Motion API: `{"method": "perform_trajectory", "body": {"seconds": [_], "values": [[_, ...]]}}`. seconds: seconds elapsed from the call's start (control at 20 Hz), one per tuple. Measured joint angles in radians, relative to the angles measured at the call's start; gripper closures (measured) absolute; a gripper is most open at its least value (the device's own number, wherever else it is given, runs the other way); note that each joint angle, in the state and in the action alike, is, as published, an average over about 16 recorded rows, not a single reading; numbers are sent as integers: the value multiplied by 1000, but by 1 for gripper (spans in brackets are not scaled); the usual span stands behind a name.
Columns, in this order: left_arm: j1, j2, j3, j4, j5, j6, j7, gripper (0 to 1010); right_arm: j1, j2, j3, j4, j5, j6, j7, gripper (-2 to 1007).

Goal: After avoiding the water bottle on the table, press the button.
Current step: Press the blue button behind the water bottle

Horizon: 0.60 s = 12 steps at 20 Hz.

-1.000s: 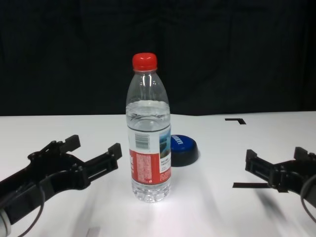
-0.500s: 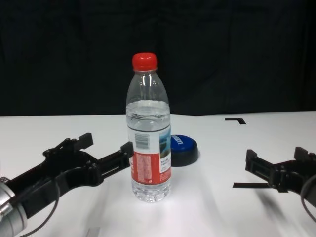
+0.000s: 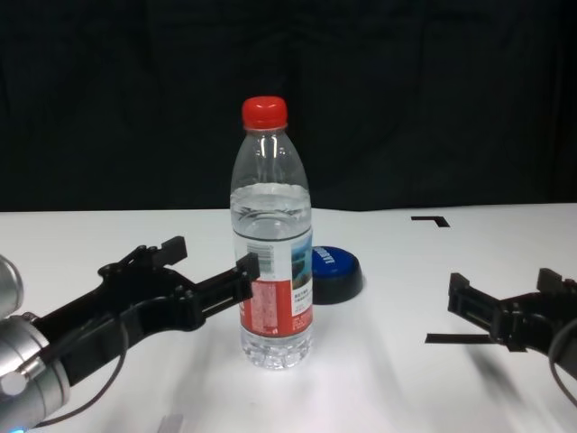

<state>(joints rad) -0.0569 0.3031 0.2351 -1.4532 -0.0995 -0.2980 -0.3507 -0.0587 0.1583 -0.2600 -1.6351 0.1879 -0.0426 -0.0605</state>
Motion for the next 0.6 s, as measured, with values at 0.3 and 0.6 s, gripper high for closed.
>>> {"method": "perform_trajectory", "body": {"seconds": [0.3,0.6], "values": [[-21,-4,13,18,-2,-3,-4,7,0,0,0,0,0,0,0,2],[-32,-8,22,28,-1,-5,-1,7,0,0,0,0,0,0,0,2]]}}
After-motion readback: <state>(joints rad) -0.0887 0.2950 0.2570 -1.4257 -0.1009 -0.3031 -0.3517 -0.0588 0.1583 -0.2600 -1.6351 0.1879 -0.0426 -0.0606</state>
